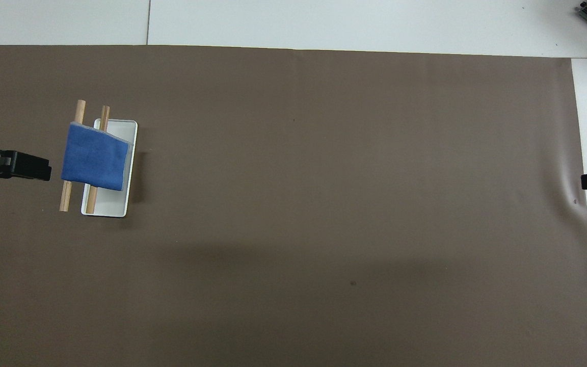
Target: Right arm passes towel to left arm to hang
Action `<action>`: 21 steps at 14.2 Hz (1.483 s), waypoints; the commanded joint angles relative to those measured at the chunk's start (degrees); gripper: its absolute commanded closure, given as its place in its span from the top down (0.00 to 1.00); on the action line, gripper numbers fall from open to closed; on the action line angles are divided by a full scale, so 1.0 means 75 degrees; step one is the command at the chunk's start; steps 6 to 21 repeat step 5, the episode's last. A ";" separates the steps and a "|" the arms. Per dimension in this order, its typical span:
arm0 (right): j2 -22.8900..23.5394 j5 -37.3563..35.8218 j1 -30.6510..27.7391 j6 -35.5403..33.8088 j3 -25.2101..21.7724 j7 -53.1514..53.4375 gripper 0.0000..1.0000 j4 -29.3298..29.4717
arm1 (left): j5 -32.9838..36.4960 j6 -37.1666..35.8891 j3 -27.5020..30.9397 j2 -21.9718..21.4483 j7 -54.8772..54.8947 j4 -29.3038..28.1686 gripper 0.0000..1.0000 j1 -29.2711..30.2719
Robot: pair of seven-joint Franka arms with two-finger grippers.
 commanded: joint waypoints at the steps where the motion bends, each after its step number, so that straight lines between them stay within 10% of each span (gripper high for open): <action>1: 0.0010 0.0026 -0.0060 -0.0148 0.0078 -0.0133 1.00 0.0075 | 0.0060 0.0004 0.0038 -0.0098 0.0094 -0.0110 1.00 0.0057; 3: 0.0045 -0.0045 0.0323 -0.0125 -0.0050 -0.0133 1.00 0.0075 | 0.0060 -0.0043 0.0026 -0.0098 0.0094 -0.0099 1.00 0.0057; 5: 0.0080 0.0024 0.1585 -0.0125 -0.1437 -0.0133 1.00 0.0086 | 0.0060 -0.0043 0.0026 -0.0098 0.0105 -0.0099 1.00 0.0057; 21: 0.0080 0.0024 0.1585 -0.0125 -0.1437 -0.0133 1.00 0.0086 | 0.0060 -0.0043 0.0026 -0.0098 0.0105 -0.0099 1.00 0.0057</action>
